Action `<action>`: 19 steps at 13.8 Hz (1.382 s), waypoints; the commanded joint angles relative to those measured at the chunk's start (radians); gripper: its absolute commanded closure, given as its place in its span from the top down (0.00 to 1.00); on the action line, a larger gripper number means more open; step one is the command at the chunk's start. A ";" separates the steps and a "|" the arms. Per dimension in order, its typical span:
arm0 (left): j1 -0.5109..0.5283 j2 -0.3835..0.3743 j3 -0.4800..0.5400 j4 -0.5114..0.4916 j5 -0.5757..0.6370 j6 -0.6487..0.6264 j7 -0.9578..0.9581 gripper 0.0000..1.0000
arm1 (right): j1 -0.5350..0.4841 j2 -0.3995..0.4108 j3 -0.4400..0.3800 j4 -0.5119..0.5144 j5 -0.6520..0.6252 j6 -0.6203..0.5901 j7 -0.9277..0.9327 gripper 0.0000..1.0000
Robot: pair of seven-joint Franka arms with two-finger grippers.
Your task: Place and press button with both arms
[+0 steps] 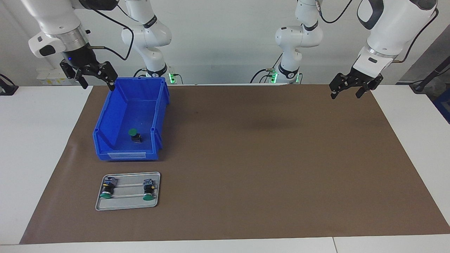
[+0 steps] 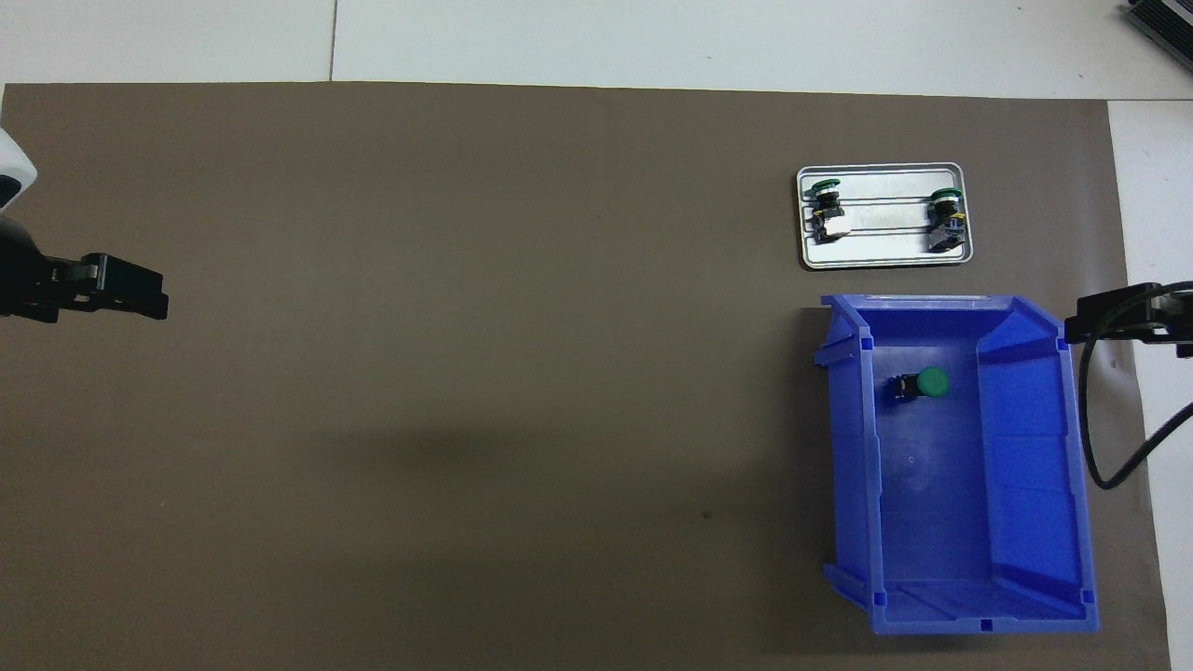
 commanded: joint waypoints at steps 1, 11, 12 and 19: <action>0.011 -0.023 -0.006 -0.024 0.003 -0.001 0.011 1.00 | -0.017 -0.015 0.012 -0.025 0.004 -0.003 0.006 1.00; 0.011 -0.023 -0.006 -0.024 0.003 -0.001 0.011 1.00 | 0.049 0.008 -0.064 -0.010 0.010 -0.010 -0.034 1.00; 0.011 -0.023 -0.006 -0.024 0.003 -0.001 0.011 1.00 | 0.050 0.007 -0.064 -0.011 0.004 -0.010 -0.067 1.00; 0.011 -0.023 -0.006 -0.024 0.003 -0.001 0.011 1.00 | 0.058 0.005 -0.058 -0.013 -0.045 0.030 -0.075 1.00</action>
